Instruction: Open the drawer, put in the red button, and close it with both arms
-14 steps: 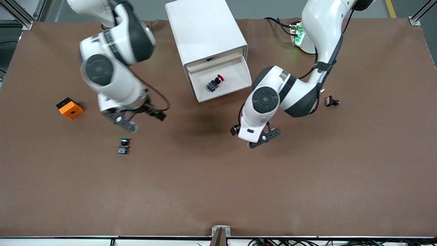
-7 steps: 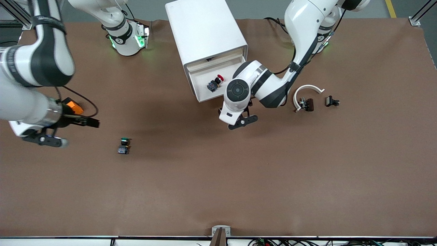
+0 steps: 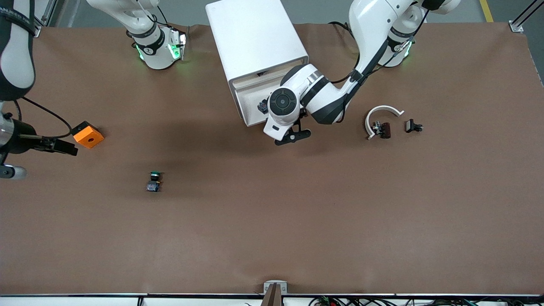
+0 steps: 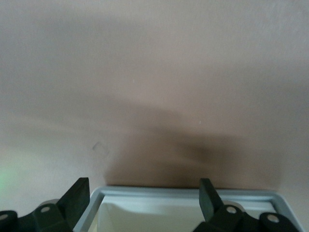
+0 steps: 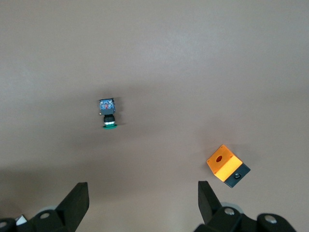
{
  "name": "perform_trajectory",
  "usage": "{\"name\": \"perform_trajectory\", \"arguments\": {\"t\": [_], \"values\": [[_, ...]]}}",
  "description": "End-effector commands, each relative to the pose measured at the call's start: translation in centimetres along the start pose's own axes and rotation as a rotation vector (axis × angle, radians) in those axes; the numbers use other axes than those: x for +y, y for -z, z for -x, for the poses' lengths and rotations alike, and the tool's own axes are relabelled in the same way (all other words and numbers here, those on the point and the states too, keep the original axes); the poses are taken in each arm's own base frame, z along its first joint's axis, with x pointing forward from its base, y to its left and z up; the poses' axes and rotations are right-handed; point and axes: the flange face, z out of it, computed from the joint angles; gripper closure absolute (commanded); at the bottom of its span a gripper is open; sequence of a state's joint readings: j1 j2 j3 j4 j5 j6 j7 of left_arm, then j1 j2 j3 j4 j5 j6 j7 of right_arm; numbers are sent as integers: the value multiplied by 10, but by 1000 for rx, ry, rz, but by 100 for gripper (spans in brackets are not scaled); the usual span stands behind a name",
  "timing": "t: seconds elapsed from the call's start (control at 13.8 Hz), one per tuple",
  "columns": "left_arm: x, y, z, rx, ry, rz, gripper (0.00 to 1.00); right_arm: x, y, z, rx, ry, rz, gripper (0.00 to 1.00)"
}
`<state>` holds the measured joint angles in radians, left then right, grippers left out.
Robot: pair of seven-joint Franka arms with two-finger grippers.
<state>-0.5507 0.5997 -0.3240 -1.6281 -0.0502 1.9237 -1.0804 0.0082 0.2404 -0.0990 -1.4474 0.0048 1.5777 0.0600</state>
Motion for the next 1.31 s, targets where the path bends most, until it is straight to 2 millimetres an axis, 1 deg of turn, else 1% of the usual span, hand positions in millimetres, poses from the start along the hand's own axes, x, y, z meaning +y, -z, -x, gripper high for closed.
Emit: {"name": "perform_trajectory", "arguments": {"t": [0.0, 0.22, 0.36, 0.58, 0.8, 0.87, 1.02, 1.09, 1.16, 1.23], "values": [[-4, -4, 20, -50, -7, -15, 0, 5, 7, -2, 6, 5, 12, 0], [3, -9, 41, -89, -29, -15, 0, 3, 8, -2, 12, -7, 6, 0], [9, -14, 56, -103, -52, -23, 0, 2, 14, 3, 15, 6, 5, 0], [13, -25, 71, -119, -65, -39, 0, 9, 42, 27, 24, 3, -1, 0], [18, -30, 82, -142, -54, -41, 0, 14, 80, 62, 33, 0, -8, 0], [18, -30, 83, -143, -50, -42, 0, 15, 91, 70, 49, 0, -11, 0], [19, -28, 82, -141, -47, -38, 0, 17, 104, 85, 52, 0, -14, 0], [21, -26, 82, -135, -51, -30, 0, 18, 105, 91, 44, 0, -15, 0], [22, -20, 79, -122, -52, -22, 0, 19, 110, 101, 57, 2, -18, 0], [25, -18, 75, -120, -50, -8, 0, 22, 109, 105, 57, -1, -19, 0]]}}
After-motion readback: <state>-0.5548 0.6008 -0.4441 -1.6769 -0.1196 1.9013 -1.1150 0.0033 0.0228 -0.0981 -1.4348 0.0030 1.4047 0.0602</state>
